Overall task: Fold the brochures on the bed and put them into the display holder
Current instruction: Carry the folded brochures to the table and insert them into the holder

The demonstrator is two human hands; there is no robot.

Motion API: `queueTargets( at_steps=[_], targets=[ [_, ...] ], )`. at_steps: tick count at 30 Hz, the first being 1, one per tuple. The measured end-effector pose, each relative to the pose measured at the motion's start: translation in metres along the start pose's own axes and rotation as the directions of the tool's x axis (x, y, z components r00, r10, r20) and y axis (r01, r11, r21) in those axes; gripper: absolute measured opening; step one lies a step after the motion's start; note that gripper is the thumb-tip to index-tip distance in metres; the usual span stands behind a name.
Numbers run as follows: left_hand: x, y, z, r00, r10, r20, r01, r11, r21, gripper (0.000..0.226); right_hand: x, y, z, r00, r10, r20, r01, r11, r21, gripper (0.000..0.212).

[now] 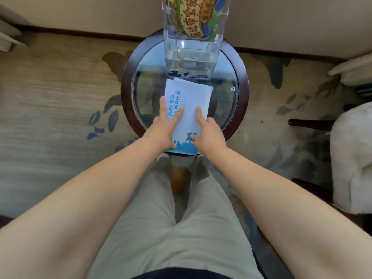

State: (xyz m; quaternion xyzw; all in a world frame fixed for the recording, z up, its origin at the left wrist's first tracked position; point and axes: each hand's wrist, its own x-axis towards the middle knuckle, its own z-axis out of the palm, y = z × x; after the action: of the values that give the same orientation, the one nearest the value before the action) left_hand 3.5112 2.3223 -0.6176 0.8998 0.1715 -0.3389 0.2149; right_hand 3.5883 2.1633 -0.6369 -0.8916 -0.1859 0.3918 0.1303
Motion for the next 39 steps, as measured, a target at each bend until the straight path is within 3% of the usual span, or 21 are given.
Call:
queueTargets(
  at_steps=[11,21,31,39],
  targets=[
    [0.044,-0.003,0.037,1.000,-0.021,0.016,0.021,1.000,-0.001,0.130,0.044,0.029,0.030,0.999,0.024,0.023,-0.024,1.000,-0.003,0.101],
    [0.080,-0.002,0.051,0.997,-0.055,-0.057,0.057,0.998,0.036,0.129,0.074,0.035,0.035,1.000,0.010,-0.002,-0.010,1.000,0.012,0.097],
    [0.087,0.012,0.057,0.991,-0.115,-0.069,0.128,0.965,0.227,0.116,0.070,0.026,0.039,0.997,-0.021,-0.071,0.010,0.989,-0.145,0.093],
    [0.093,0.024,0.054,0.973,-0.225,-0.043,0.226,0.974,0.030,0.100,0.064,0.015,0.034,1.000,0.002,-0.004,-0.003,0.979,-0.204,0.095]
  ],
)
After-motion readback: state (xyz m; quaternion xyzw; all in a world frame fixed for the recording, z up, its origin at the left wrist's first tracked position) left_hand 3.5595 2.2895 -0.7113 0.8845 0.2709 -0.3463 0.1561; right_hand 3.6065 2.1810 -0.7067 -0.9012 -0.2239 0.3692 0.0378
